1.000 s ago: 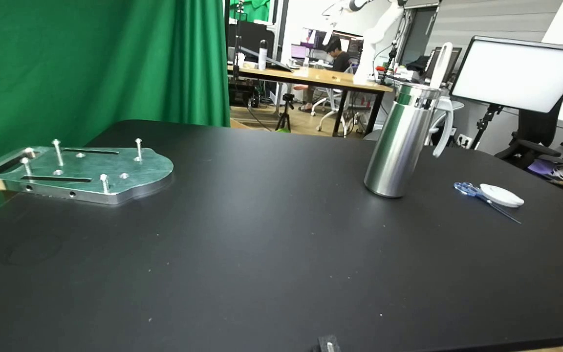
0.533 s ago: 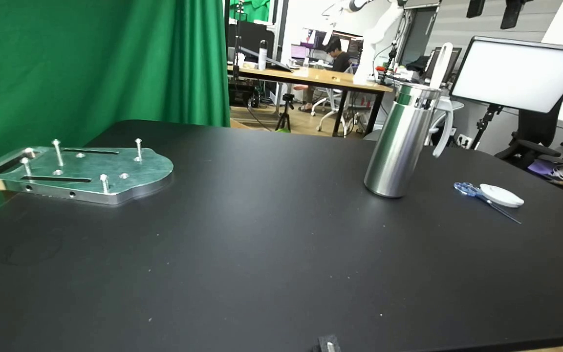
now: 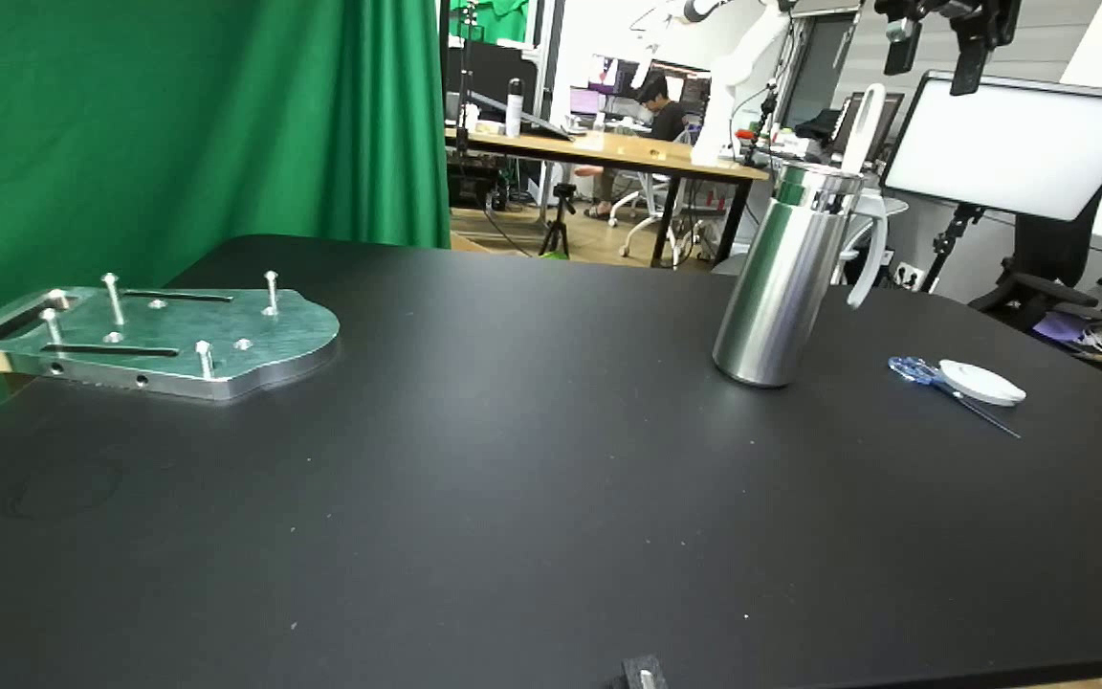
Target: Move the white object inside the silver jar up and down
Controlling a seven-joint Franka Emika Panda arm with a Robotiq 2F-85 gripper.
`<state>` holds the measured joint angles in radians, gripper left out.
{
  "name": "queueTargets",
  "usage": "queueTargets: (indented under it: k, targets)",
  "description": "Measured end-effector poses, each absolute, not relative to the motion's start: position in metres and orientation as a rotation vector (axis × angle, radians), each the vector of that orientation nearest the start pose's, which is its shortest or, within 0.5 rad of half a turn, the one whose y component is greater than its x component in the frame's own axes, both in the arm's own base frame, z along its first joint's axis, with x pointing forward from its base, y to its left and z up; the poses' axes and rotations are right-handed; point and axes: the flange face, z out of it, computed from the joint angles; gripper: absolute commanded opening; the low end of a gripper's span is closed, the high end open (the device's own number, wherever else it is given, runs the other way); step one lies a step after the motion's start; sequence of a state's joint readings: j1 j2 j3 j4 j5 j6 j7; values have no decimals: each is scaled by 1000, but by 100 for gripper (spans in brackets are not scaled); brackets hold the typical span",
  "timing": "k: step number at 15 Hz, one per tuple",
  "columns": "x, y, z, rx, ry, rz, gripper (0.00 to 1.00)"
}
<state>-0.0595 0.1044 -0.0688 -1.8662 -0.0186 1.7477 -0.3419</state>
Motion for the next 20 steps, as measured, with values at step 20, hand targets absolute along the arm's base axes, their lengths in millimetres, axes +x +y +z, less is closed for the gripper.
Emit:
queueTargets:
  k: [20]
  targets:
    - [564, -67, 429, -3096, -282, 302, 100]
